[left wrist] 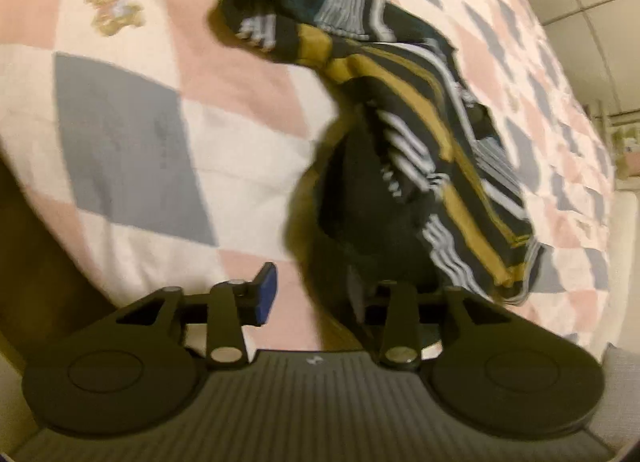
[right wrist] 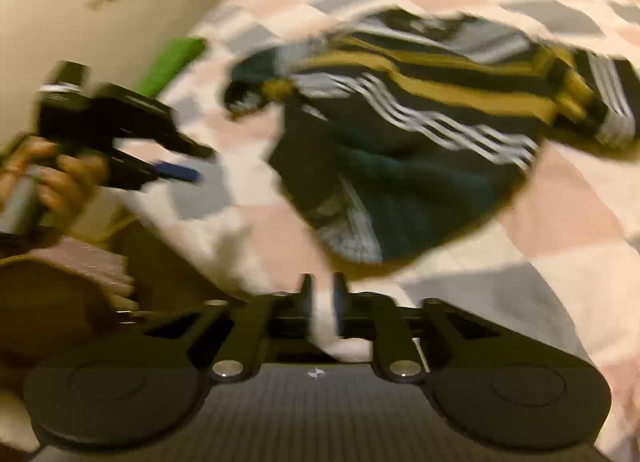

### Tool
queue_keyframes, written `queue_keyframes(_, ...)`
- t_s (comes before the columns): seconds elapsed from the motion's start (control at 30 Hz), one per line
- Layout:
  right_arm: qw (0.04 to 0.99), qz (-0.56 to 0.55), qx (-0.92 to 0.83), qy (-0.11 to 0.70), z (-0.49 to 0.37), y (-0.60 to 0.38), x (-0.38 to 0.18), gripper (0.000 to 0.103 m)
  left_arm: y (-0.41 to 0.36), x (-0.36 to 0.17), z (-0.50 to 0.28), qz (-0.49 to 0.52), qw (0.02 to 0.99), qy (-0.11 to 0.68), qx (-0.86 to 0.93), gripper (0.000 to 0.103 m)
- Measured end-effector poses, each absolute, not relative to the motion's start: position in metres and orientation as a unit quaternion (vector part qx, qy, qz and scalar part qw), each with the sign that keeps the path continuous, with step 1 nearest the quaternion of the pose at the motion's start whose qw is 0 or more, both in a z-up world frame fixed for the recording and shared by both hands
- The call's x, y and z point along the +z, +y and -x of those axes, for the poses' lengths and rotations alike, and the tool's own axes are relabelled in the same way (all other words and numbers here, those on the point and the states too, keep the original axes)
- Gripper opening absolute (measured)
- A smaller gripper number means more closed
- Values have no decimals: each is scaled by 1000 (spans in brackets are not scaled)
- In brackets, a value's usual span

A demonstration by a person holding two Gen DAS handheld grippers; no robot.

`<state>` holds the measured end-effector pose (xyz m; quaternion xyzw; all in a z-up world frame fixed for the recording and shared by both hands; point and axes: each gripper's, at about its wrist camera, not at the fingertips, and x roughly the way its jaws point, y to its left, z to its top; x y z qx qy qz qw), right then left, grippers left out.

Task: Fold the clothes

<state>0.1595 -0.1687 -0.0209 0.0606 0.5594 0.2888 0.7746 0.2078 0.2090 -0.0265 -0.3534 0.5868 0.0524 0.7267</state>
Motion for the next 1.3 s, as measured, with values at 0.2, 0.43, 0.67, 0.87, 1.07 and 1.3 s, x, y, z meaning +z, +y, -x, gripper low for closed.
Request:
queue_keyframes(0.2, 809, -99, 174, 553, -186, -196, -38, 51, 186, -9, -256, 231, 780, 581, 3, 48)
queue_keyframes(0.43, 818, -140, 89, 551, -268, -213, -60, 51, 154, -17, -370, 61, 818, 569, -54, 48)
queue_keyframes(0.67, 843, -151, 57, 514, -367, -217, -69, 51, 160, -45, -502, 56, 826, 549, -110, 49)
queue_keyframes(0.87, 854, -147, 55, 495, -454, -230, -80, 51, 161, -81, -592, 31, 818, 558, -138, 50)
queue_keyframes(1.07, 846, -153, 60, 507, -523, -232, -118, 52, 155, -123, -636, -7, 796, 581, -171, 64)
queue_keyframes(1.3, 817, -214, 74, 530, -567, -239, -163, 52, 151, -162, -642, -31, 762, 618, -190, 65)
